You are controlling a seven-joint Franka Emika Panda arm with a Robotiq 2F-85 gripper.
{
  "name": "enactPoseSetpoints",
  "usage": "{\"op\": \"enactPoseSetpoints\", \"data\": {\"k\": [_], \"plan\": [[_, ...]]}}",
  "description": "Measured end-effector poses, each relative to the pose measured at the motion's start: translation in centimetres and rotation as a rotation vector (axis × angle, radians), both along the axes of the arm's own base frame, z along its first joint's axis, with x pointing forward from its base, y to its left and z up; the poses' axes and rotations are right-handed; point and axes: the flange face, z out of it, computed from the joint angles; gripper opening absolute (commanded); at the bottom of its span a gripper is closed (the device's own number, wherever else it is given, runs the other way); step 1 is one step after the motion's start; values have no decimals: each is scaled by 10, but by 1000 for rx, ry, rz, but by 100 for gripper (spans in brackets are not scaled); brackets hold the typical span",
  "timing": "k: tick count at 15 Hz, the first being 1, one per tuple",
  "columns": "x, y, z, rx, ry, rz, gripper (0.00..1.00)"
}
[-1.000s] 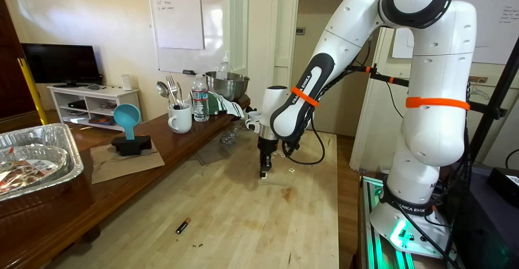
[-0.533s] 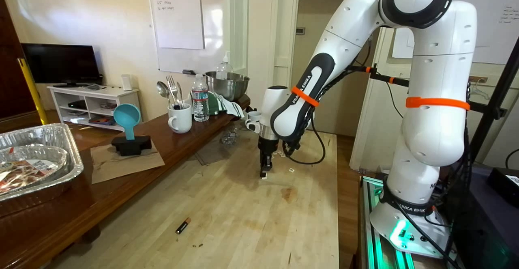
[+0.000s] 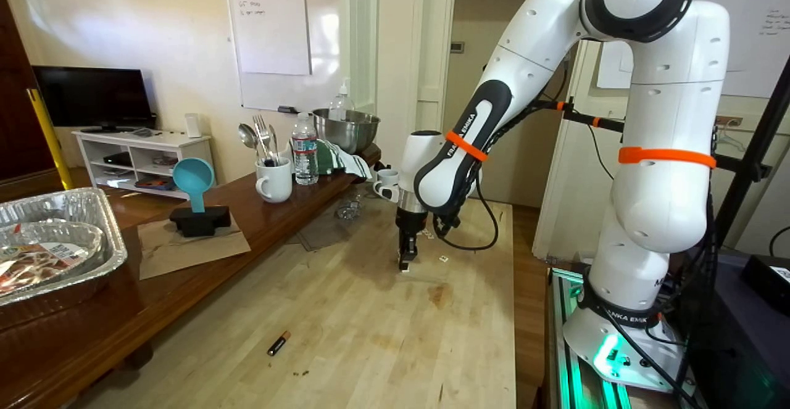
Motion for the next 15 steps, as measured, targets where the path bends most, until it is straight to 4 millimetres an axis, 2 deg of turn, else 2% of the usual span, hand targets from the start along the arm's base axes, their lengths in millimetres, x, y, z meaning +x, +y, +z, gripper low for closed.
{"op": "enactPoseSetpoints", "data": {"k": [15], "plan": [[1,-2,0,3,-11,-15,0]]}}
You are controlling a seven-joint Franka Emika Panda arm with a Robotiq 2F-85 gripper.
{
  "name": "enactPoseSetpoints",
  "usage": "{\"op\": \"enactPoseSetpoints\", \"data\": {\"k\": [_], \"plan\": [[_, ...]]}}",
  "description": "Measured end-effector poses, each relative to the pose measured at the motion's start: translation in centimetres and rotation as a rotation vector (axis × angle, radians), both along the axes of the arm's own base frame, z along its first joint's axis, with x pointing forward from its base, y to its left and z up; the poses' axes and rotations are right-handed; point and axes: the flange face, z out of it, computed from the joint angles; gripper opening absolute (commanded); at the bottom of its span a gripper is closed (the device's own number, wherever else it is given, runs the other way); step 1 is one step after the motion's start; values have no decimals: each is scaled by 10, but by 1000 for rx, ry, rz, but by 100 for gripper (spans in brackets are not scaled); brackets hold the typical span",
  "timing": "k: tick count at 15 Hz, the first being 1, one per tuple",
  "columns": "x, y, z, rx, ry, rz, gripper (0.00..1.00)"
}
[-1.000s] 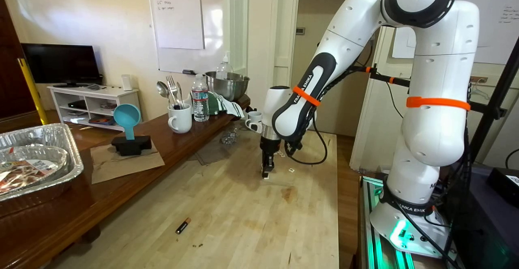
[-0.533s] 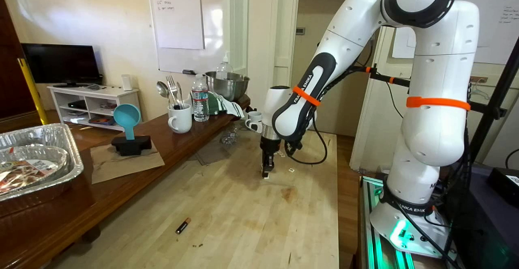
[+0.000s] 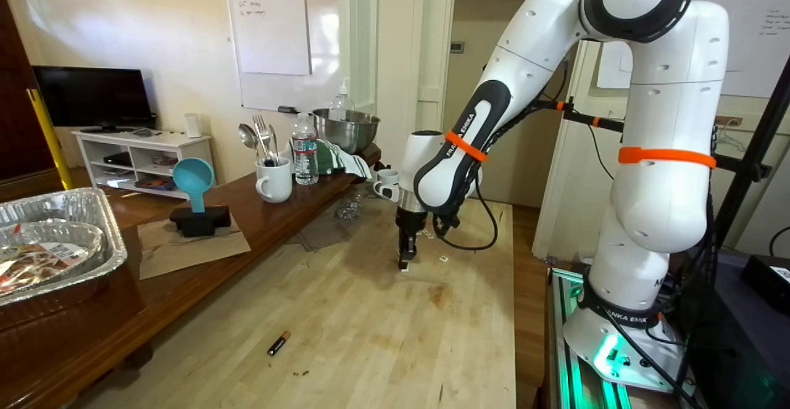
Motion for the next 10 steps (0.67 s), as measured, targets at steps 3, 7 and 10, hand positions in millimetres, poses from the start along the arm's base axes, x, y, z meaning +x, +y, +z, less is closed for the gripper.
{"op": "enactPoseSetpoints", "data": {"k": [3,7,10], "plan": [[1,0,0,-1,-6,-1,0],[1,0,0,-1,-6,-1,0],[1,0,1,1,-8,-3,0]]}}
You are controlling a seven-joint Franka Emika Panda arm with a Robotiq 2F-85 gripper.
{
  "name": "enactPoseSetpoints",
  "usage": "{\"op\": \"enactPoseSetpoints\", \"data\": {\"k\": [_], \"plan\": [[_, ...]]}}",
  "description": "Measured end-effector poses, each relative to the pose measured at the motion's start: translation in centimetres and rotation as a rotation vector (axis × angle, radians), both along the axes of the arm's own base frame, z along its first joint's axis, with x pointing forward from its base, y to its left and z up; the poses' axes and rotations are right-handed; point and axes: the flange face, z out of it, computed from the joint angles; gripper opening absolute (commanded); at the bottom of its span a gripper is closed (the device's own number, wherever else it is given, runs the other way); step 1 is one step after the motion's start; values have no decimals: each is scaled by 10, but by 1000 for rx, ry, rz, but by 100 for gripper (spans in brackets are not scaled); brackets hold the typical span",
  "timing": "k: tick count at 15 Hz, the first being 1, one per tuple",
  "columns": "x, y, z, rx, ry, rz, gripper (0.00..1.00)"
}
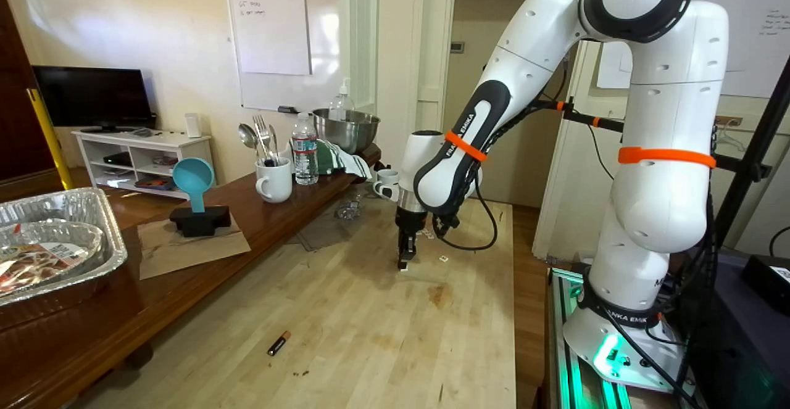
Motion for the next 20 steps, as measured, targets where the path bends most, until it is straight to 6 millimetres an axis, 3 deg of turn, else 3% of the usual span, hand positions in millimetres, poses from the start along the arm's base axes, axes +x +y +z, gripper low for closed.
{"op": "enactPoseSetpoints", "data": {"k": [13,14,16,20], "plan": [[-3,-8,30,7,-64,-17,0],[-3,-11,32,4,-67,-17,24],[-4,-16,34,-2,-71,-17,32],[-8,-23,36,-14,-73,2,62]]}}
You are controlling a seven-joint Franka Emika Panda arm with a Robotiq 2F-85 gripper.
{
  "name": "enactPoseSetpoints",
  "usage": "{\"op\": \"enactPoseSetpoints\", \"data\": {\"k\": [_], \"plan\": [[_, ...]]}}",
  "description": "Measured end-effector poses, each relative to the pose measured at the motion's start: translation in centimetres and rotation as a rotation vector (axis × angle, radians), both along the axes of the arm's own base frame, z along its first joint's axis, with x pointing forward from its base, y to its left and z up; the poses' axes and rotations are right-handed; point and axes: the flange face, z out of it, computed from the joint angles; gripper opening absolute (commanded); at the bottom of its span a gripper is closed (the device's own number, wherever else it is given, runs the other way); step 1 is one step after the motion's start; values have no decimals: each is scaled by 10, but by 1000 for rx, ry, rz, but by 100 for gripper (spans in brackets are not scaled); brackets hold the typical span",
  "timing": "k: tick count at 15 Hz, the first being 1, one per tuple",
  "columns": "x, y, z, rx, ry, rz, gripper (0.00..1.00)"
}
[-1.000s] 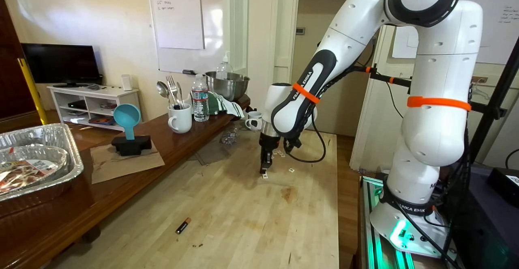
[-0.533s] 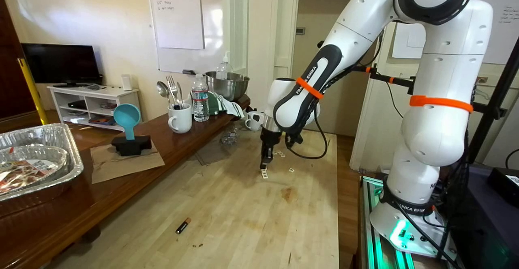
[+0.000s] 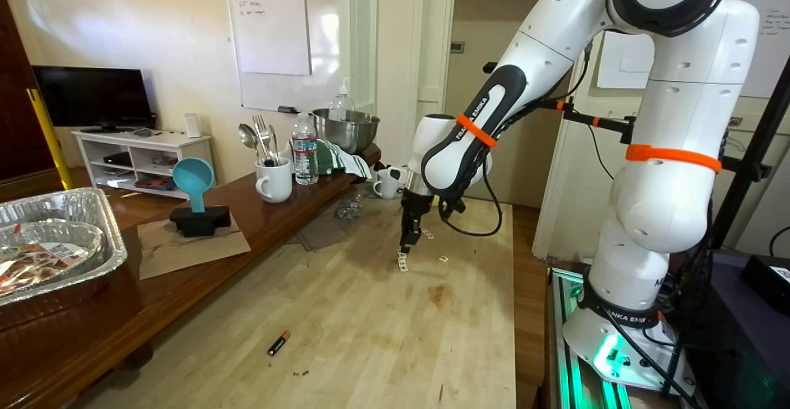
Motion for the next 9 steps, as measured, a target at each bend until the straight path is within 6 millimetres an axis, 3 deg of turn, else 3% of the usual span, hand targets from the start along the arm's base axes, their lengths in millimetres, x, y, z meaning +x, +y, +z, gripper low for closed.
{"op": "enactPoseSetpoints", "data": {"k": [5,9], "plan": [[-3,-2,6,-21,3,28,98],[-6,-6,12,-33,22,32,100]]}}
